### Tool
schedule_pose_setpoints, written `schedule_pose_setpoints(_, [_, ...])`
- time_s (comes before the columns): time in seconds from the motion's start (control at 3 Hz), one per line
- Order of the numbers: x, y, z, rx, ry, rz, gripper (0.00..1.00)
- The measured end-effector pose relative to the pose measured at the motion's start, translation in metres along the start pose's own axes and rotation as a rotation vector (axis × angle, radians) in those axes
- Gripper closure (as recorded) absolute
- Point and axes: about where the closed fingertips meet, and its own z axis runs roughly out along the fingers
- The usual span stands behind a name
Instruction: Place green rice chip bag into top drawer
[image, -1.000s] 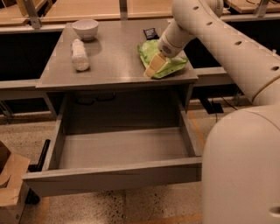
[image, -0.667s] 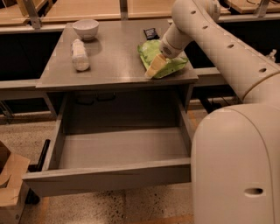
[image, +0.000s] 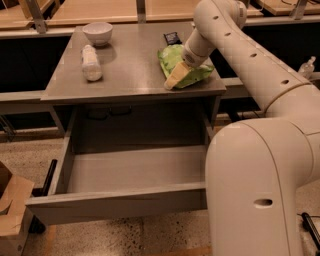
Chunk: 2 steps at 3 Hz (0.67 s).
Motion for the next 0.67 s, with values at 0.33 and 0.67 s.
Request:
schedule_pose_setpoints(0.33, [-0.0016, -0.0010, -0.0031, 0.000, 0.000, 0.000, 0.48])
schedule_pose_setpoints(0.67, [-0.0022, -0.0014, -0.0041, 0.000, 0.000, 0.000, 0.71])
